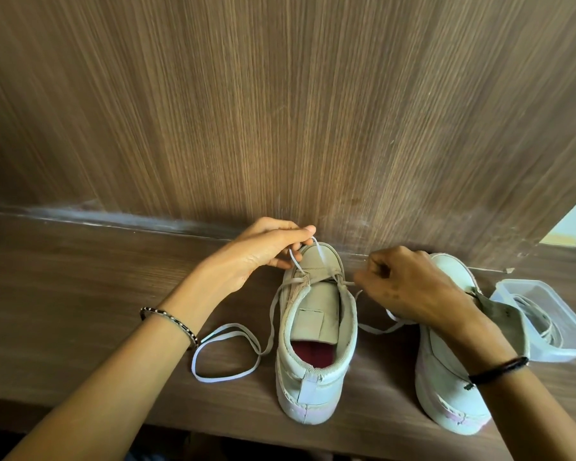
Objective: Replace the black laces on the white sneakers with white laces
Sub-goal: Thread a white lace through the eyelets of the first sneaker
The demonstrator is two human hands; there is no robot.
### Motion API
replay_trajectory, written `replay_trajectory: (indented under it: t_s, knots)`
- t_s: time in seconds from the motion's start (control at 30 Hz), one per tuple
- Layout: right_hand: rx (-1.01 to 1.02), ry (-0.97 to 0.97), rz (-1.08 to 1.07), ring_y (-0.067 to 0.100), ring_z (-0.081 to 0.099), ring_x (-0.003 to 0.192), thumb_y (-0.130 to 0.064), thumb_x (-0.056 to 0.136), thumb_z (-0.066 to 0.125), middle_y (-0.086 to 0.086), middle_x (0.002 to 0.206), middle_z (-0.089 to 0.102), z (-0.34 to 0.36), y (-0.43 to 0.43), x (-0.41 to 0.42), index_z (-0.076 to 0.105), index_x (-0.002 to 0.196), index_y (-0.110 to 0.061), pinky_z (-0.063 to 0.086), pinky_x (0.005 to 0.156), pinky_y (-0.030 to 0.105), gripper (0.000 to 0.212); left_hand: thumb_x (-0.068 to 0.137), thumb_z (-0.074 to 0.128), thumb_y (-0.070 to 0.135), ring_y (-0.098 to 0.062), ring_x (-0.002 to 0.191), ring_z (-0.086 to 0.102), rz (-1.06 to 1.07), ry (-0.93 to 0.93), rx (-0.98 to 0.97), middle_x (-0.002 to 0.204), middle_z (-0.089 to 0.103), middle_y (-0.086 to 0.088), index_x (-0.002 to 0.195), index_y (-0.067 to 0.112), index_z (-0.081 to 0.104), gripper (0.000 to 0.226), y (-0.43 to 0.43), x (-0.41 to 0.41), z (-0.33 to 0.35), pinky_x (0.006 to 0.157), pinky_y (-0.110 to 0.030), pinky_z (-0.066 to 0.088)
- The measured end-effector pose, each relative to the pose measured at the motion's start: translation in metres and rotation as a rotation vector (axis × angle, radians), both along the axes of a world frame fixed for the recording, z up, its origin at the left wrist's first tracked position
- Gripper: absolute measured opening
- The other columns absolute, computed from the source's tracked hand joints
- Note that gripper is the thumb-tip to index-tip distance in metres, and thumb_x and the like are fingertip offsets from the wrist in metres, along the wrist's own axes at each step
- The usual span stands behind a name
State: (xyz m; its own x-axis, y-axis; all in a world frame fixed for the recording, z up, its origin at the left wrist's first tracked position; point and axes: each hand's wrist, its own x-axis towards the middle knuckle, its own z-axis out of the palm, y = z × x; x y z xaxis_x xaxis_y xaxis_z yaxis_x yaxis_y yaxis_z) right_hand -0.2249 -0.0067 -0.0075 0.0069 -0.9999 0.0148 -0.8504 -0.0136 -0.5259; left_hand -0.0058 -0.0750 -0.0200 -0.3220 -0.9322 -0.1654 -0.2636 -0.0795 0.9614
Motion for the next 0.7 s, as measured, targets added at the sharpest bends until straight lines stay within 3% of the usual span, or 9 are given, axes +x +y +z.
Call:
replay_trajectory:
  t_s: [0.1,0.2,0.3,0.4,0.43,0.5,0.57,0.63,0.7]
  knots:
    - [0.093,-0.102,0.052,0.011,0.069,0.072,-0.032,0.086,0.073,-0.006,0.071,0.073,0.004,-0.001,-0.001,0.064,0.081,-0.017,0.052,0.064,0.017,0.018,0.099,0.064,0.039,-0.007,0.082,0.064,-0.013,-0.013,-0.007,0.070,0.064,0.015,0.111,-0.007,0.068,0.048,0.001,0.000,0.000,0.100,-0.047,0.055]
    - [0.211,-0.178,0.139,0.006,0.072,0.086,-0.035,0.079,0.084,-0.008,0.088,0.078,0.006,0.000,-0.005,0.063,0.104,-0.030,0.058,0.081,0.029,0.034,0.099,0.064,0.038,-0.007,0.081,0.064,-0.015,-0.011,-0.010,0.072,0.064,0.010,0.108,-0.003,0.071,0.043,0.001,0.000,0.000,0.099,-0.048,0.056]
    - [0.079,-0.064,0.192,0.000,0.069,0.096,-0.034,0.080,0.086,-0.018,0.104,0.070,0.001,-0.002,-0.005,0.063,0.117,-0.029,0.055,0.082,0.014,0.044,0.099,0.064,0.038,-0.010,0.083,0.065,-0.019,0.001,-0.009,0.078,0.064,0.003,0.104,0.004,0.075,0.036,0.000,0.000,0.000,0.099,-0.048,0.056]
    - [-0.120,0.061,0.240,0.005,0.063,0.098,-0.033,0.080,0.087,-0.020,0.121,0.050,-0.006,-0.003,-0.002,0.053,0.137,-0.025,0.041,0.077,-0.003,0.067,0.099,0.064,0.038,-0.010,0.086,0.066,-0.022,-0.016,-0.018,0.082,0.066,0.003,0.102,0.007,0.076,0.034,0.000,0.001,-0.002,0.099,-0.047,0.056]
    - [-0.174,0.085,0.266,0.008,0.064,0.097,-0.032,0.080,0.087,-0.019,0.122,0.048,-0.009,-0.004,-0.003,0.053,0.138,-0.025,0.039,0.077,-0.004,0.068,0.099,0.063,0.038,-0.010,0.088,0.067,-0.028,-0.031,-0.026,0.083,0.068,0.003,0.102,0.007,0.075,0.034,0.000,0.001,-0.002,0.099,-0.046,0.056]
    - [-0.213,0.075,0.282,0.006,0.068,0.093,-0.028,0.083,0.085,-0.019,0.109,0.060,-0.012,-0.002,-0.004,0.063,0.127,-0.025,0.045,0.078,0.001,0.049,0.099,0.062,0.037,-0.010,0.089,0.067,-0.060,-0.071,-0.054,0.086,0.070,0.002,0.101,0.009,0.075,0.031,-0.001,0.003,-0.001,0.099,-0.042,0.056]
    - [-0.224,0.070,0.282,-0.001,0.069,0.088,-0.026,0.087,0.080,-0.018,0.092,0.070,-0.015,-0.001,-0.003,0.071,0.110,-0.027,0.056,0.078,0.016,0.025,0.099,0.062,0.034,-0.008,0.089,0.067,-0.104,-0.103,-0.088,0.090,0.072,0.000,0.099,0.016,0.076,0.023,0.001,0.004,0.001,0.089,-0.030,0.056]
    - [-0.235,0.083,0.283,-0.003,0.069,0.083,-0.026,0.089,0.077,-0.020,0.087,0.072,-0.018,-0.001,-0.002,0.073,0.102,-0.030,0.060,0.076,0.032,0.014,0.099,0.063,0.029,-0.005,0.089,0.068,-0.163,-0.124,-0.136,0.093,0.074,0.001,0.100,0.020,0.077,0.017,0.004,0.002,0.003,0.079,-0.018,0.052]
    - [-0.237,0.081,0.286,-0.004,0.068,0.082,-0.025,0.090,0.076,-0.022,0.086,0.072,-0.016,0.001,-0.001,0.076,0.100,-0.031,0.061,0.075,0.033,0.011,0.098,0.066,0.026,-0.005,0.091,0.070,-0.215,-0.150,-0.176,0.095,0.076,0.002,0.102,0.021,0.078,0.014,0.006,0.000,0.003,0.083,-0.018,0.052]
